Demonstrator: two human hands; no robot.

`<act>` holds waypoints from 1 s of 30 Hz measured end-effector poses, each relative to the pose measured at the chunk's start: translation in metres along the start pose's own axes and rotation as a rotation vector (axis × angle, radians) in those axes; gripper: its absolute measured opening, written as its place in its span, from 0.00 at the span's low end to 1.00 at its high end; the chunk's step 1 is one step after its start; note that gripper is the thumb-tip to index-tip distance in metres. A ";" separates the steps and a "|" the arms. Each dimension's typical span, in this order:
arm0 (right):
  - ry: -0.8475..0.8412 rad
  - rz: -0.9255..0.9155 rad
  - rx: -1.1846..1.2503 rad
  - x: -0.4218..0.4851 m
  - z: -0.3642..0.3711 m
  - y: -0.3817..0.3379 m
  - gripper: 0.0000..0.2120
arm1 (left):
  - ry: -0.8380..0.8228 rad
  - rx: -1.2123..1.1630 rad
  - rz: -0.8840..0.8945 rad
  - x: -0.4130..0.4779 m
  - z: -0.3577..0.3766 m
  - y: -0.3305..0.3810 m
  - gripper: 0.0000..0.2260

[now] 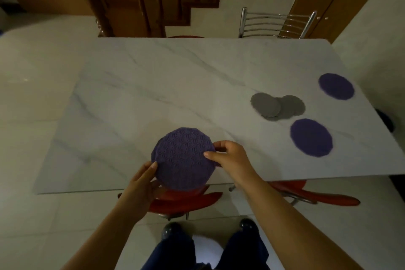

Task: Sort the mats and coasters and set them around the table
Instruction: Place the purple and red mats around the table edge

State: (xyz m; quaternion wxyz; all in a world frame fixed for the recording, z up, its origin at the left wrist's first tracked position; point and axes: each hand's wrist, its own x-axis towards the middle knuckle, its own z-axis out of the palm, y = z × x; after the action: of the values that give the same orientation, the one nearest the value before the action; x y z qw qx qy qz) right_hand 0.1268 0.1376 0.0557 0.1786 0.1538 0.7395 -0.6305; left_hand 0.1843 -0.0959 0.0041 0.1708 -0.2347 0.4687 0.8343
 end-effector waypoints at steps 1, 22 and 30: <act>-0.020 0.018 0.081 -0.001 0.013 -0.004 0.05 | -0.005 0.003 0.004 0.000 -0.015 0.011 0.13; 0.204 0.007 0.363 0.045 0.060 -0.022 0.12 | 0.128 -0.138 0.065 0.020 -0.110 0.080 0.07; 0.276 0.152 0.376 0.074 0.061 0.015 0.12 | 0.261 -0.204 0.151 0.020 -0.151 0.098 0.10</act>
State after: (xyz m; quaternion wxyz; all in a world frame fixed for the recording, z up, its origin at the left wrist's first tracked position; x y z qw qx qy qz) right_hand 0.0723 0.0796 0.0004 0.0910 0.3243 0.6127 -0.7149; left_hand 0.1528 -0.2743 -0.0065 0.0206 -0.3212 0.4162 0.8504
